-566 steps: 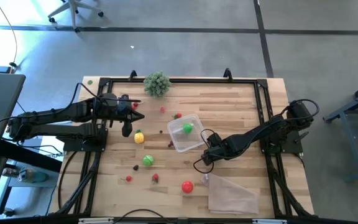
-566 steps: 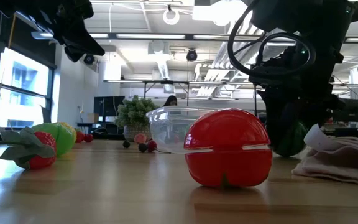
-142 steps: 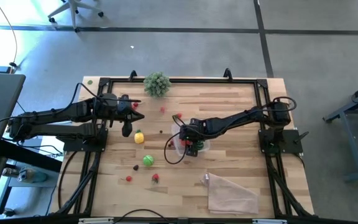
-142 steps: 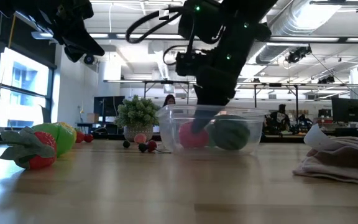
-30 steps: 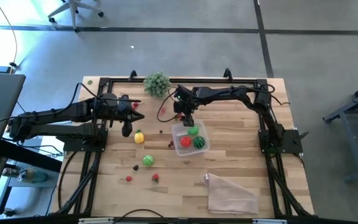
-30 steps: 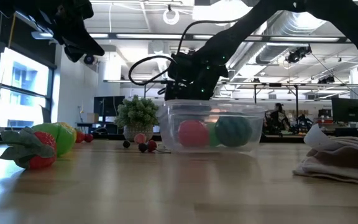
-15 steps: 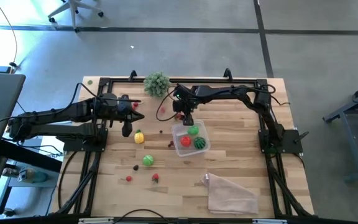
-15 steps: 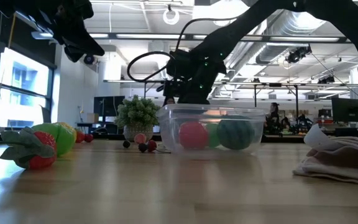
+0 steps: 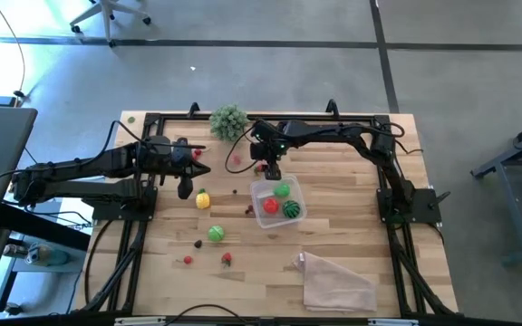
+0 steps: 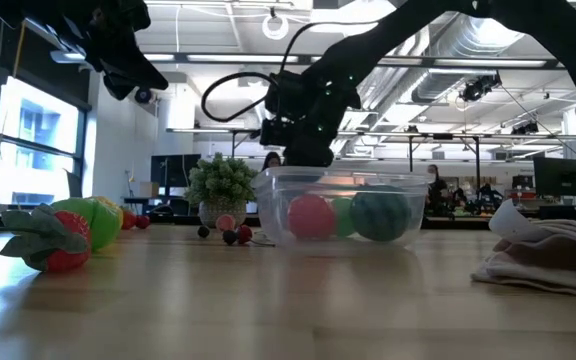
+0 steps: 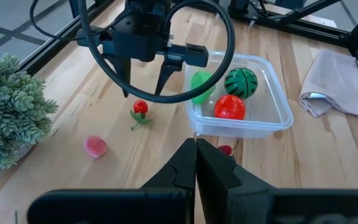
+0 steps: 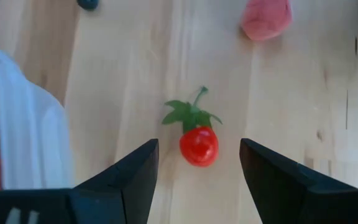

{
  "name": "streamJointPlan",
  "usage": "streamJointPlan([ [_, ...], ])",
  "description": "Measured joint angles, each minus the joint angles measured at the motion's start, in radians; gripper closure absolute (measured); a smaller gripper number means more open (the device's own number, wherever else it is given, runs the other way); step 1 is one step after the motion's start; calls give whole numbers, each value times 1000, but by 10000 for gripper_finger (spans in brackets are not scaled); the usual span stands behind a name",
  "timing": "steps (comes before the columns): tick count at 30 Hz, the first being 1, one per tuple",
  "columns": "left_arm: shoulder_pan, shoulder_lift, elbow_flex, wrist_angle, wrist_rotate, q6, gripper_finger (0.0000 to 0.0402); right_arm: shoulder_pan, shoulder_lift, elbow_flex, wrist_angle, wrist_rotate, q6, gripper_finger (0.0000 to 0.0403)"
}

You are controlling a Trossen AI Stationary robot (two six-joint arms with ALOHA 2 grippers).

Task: Pick and placing Produce into tupperware
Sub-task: Put the red cherry into the transparent bin

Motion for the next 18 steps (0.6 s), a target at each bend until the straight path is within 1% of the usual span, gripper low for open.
streamJointPlan([
  [5,0,0,0,0,0,0,401,-1,0,0,-8,-4,0,185],
  [14,0,0,0,0,0,0,401,-28,16,-2,-19,-70,-5,185],
  [18,0,0,0,0,0,0,401,-35,20,-2,-17,-77,-6,185],
])
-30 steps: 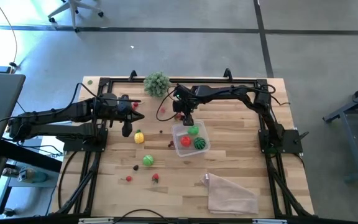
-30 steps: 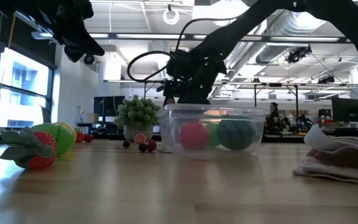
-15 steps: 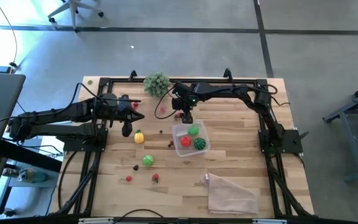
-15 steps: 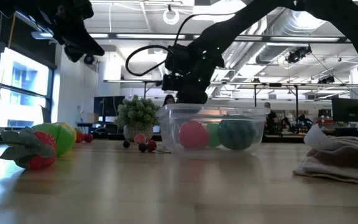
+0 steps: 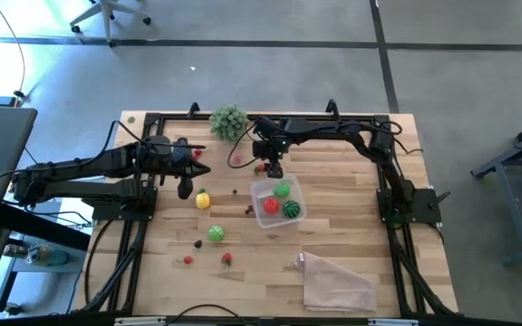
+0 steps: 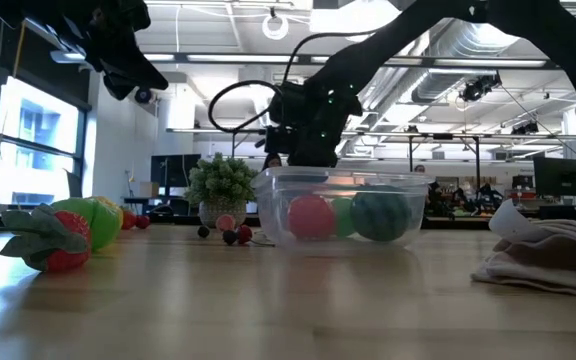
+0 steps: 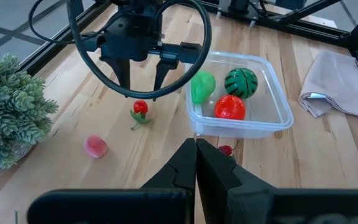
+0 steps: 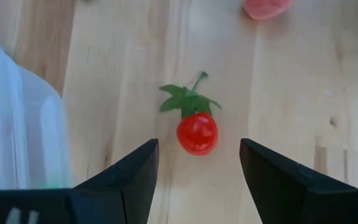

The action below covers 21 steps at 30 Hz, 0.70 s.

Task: Pick and placing Produce into tupperware
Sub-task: Put the red cherry into the transparent bin

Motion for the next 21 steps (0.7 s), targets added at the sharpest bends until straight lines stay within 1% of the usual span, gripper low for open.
streamJointPlan([
  [11,0,0,0,0,0,0,401,-4,16,0,9,-20,-50,185],
  [21,0,0,0,0,0,0,401,-6,20,0,26,-6,-38,185],
])
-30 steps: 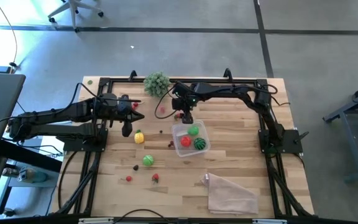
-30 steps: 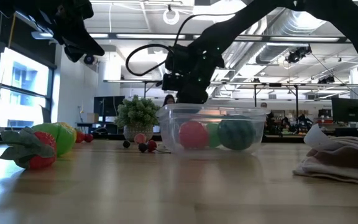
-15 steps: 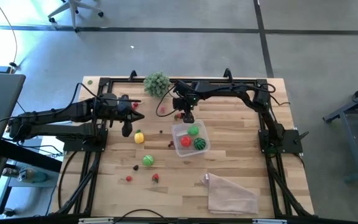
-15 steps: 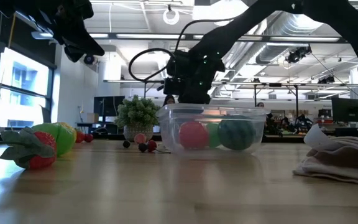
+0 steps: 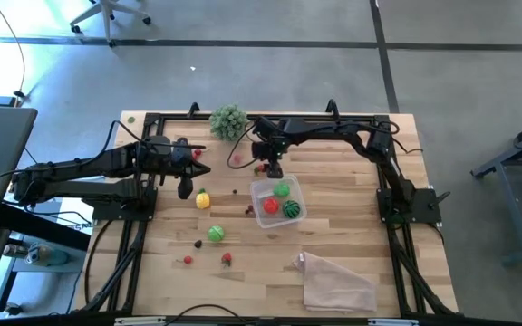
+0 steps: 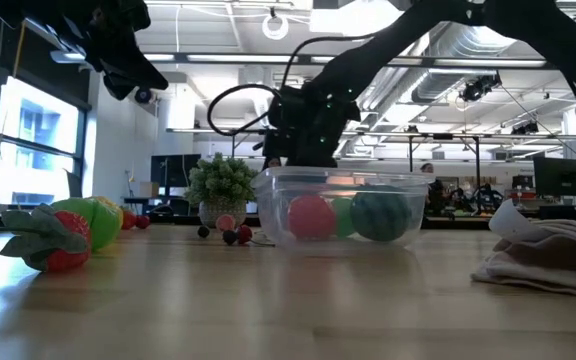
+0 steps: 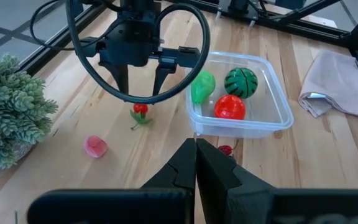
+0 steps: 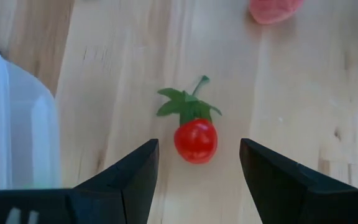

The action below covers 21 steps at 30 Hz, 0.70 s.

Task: Pick and placing Produce into tupperware
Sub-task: Put the red cherry into the transparent bin

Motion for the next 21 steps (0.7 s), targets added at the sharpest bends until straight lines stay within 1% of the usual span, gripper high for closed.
streamJointPlan([
  [5,0,0,0,0,0,0,401,6,5,0,5,13,-1,187],
  [13,0,0,0,0,0,0,401,9,5,0,9,12,11,208],
  [21,0,0,0,0,0,0,401,13,5,0,13,12,19,210],
])
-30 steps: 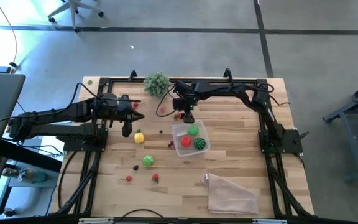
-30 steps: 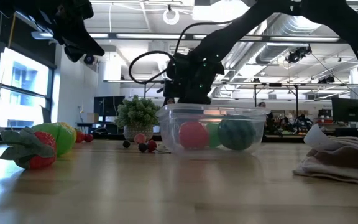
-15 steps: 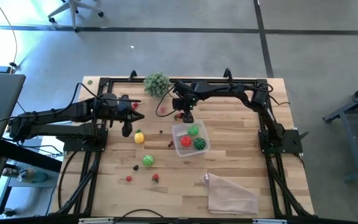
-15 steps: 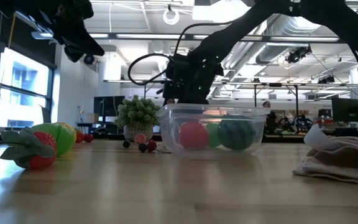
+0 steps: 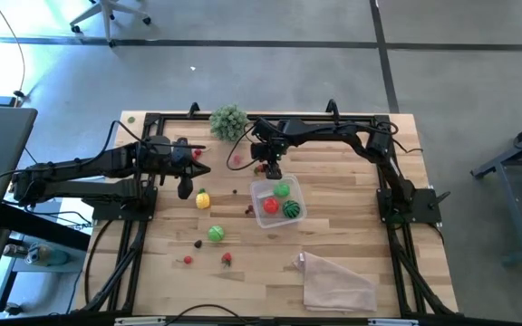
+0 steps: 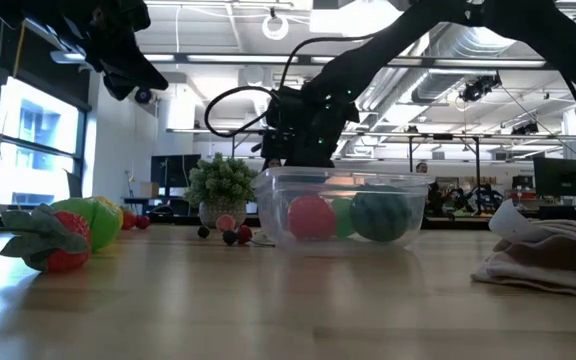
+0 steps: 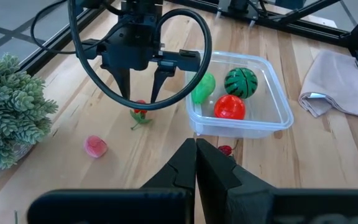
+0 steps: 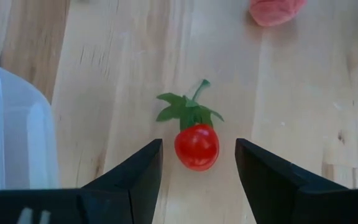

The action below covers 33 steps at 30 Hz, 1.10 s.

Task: Pick and placing Produce into tupperware
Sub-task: Put the red cherry into the transparent bin

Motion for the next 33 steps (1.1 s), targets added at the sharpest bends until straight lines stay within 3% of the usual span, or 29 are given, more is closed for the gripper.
streamJointPlan([
  [33,0,0,0,0,0,0,401,32,8,0,-7,44,-8,216],
])
